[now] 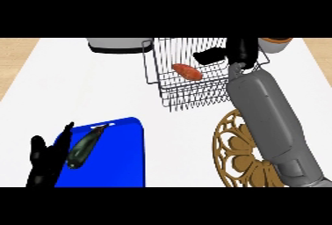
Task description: Pick the sweet potato from the placemat and place it in the basket
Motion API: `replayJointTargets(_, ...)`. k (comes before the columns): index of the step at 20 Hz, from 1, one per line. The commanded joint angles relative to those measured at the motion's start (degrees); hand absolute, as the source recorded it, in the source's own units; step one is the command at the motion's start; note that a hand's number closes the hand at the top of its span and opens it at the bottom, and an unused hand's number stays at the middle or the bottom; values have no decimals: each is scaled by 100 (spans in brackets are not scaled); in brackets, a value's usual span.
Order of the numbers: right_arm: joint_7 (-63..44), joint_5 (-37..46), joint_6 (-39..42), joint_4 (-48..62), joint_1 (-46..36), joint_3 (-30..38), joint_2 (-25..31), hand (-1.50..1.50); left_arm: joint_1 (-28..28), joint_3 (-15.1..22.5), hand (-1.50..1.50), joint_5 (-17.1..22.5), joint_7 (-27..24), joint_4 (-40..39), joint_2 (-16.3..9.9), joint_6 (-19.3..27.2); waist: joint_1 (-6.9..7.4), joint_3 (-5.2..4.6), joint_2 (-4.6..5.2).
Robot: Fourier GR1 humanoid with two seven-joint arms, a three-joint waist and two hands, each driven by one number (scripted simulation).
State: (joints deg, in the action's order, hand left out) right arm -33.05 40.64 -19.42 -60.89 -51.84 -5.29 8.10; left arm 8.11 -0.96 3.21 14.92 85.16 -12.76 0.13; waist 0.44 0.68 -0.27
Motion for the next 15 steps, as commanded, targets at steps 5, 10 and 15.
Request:
replayJointTargets(5,119,-404,-4,-708,282,537,246,-150,-13,104,0,-101,378,-136,186,64,-57,-67,18)
replayJointTargets(10,-67,-701,27,-1113,469,1044,578,-150,136,50,0,-73,73,-306,221,-52,-70,-69,18)
replayJointTargets(15,-224,-1127,648,-2161,1341,1441,1252,-150,48,-167,0,68,136,-346,32,-238,-150,-69,1)
